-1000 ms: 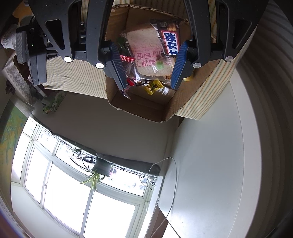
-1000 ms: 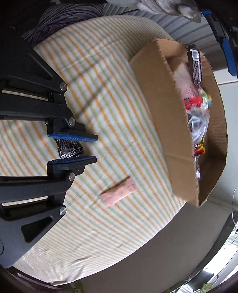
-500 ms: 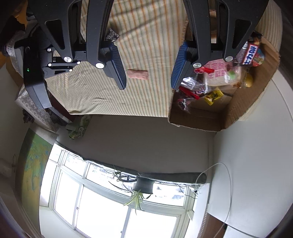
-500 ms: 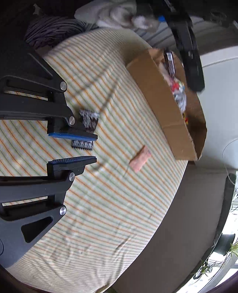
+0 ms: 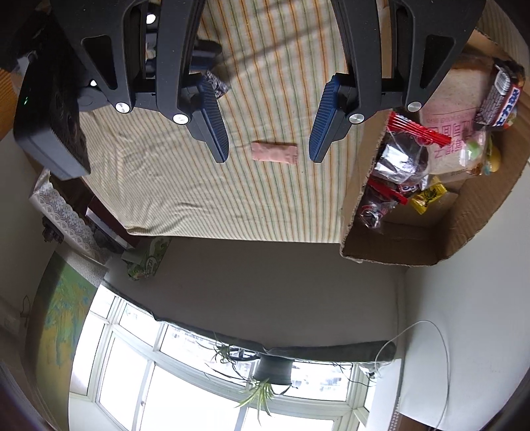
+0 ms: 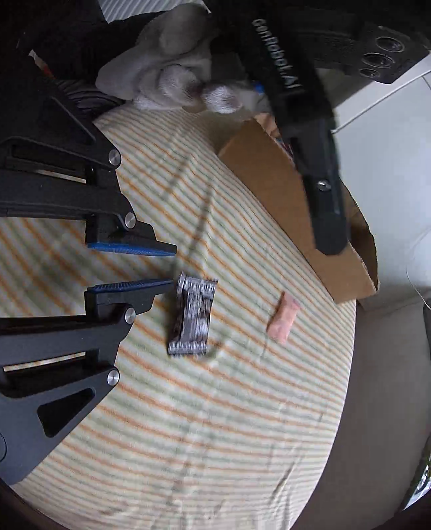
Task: Organize snacks
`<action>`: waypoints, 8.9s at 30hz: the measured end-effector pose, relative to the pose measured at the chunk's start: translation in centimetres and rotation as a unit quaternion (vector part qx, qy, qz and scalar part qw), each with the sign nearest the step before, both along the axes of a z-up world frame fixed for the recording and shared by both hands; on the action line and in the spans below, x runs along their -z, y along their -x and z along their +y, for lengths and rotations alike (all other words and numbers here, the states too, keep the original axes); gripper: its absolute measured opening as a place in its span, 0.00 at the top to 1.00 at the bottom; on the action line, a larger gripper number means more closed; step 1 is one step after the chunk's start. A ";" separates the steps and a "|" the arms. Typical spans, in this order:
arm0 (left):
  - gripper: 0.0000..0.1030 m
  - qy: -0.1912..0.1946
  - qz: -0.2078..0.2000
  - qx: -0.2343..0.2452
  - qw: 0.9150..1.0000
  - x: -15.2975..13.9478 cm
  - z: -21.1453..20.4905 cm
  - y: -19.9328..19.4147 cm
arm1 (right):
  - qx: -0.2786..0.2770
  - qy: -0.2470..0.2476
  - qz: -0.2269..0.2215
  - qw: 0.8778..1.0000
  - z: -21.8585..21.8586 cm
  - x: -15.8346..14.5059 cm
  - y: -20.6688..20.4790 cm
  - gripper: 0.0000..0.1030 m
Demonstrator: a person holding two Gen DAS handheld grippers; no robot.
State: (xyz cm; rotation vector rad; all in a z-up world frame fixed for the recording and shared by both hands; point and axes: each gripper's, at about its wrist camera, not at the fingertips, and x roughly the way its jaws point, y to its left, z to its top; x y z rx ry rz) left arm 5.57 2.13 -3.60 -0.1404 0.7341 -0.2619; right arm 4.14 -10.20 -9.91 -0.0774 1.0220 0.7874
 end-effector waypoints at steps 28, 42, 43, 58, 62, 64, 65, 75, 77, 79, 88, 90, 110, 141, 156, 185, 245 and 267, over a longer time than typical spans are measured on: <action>0.52 -0.065 0.127 0.021 0.990 5.1 -3.7 -5.9 | 0.046 -0.032 -0.034 0.998 -7.6 -2.0 -0.4 0.85; 0.82 -0.088 0.083 -0.021 0.992 5.5 -3.8 -6.7 | 0.094 -0.060 0.049 0.993 -4.0 -0.3 -1.5 0.62; 0.82 -0.077 0.083 -0.021 0.993 5.5 -3.4 -6.6 | 0.102 -0.057 0.044 0.992 -3.7 -0.2 -1.6 0.62; 0.82 -0.030 0.082 -0.003 0.996 5.3 -1.1 -6.0 | 0.103 0.073 -0.070 0.990 1.2 -0.1 -2.7 0.53; 0.82 -0.032 0.080 -0.004 0.996 5.3 -1.1 -6.0 | 0.105 0.071 -0.071 0.989 0.3 -0.1 -3.3 0.73; 0.82 -0.036 0.079 -0.007 0.996 5.3 -1.2 -5.9 | 0.103 0.058 -0.063 0.991 -0.2 0.0 -3.9 0.74; 0.82 -0.038 0.079 -0.009 0.996 5.4 -1.4 -5.9 | 0.101 0.057 -0.063 0.991 -0.3 0.0 -3.9 0.74; 0.82 -0.070 0.067 -0.009 0.995 5.3 -2.3 -5.5 | 0.104 0.073 -0.085 0.988 0.0 0.1 -3.9 0.74; 0.83 -0.075 0.062 -0.009 0.995 5.2 -2.6 -5.3 | 0.107 0.074 -0.088 0.988 -0.3 0.0 -3.8 0.74; 0.83 -0.082 0.054 -0.012 0.995 4.9 -2.8 -5.0 | 0.112 0.068 -0.089 0.987 -0.8 -0.2 -3.7 0.74; 0.83 -0.072 0.034 -0.008 0.997 3.7 -2.9 -3.7 | 0.125 0.058 -0.098 0.986 -2.2 -1.1 -3.2 0.74; 0.83 -0.067 0.027 -0.008 0.997 3.2 -2.7 -3.2 | 0.127 0.056 -0.102 0.985 -2.4 -1.4 -3.1 0.74; 0.83 -0.031 -0.008 -0.014 0.999 1.3 -1.3 2.0 | 0.142 0.015 -0.120 0.983 -3.8 -4.7 -2.4 0.74; 0.83 0.005 -0.076 -0.163 0.984 -3.9 11.6 2.3 | 0.043 -0.052 -0.157 0.985 12.2 -10.8 -6.8 0.74; 0.82 -0.012 -0.058 -0.190 0.980 -2.4 13.2 2.9 | 0.011 -0.042 -0.122 0.992 14.7 -7.8 -7.3 0.73; 0.56 -0.040 -0.045 -0.215 0.975 -2.3 12.9 3.3 | 0.051 -0.038 -0.129 0.990 12.4 -8.1 -7.5 0.41; 0.22 -0.084 -0.065 -0.229 0.968 -2.5 8.6 8.1 | 0.092 0.007 -0.209 0.974 6.2 -8.8 -1.8 0.13; 0.22 -0.084 -0.068 -0.231 0.967 -2.6 8.6 8.3 | 0.090 0.013 -0.204 0.975 6.4 -8.3 -1.8 0.13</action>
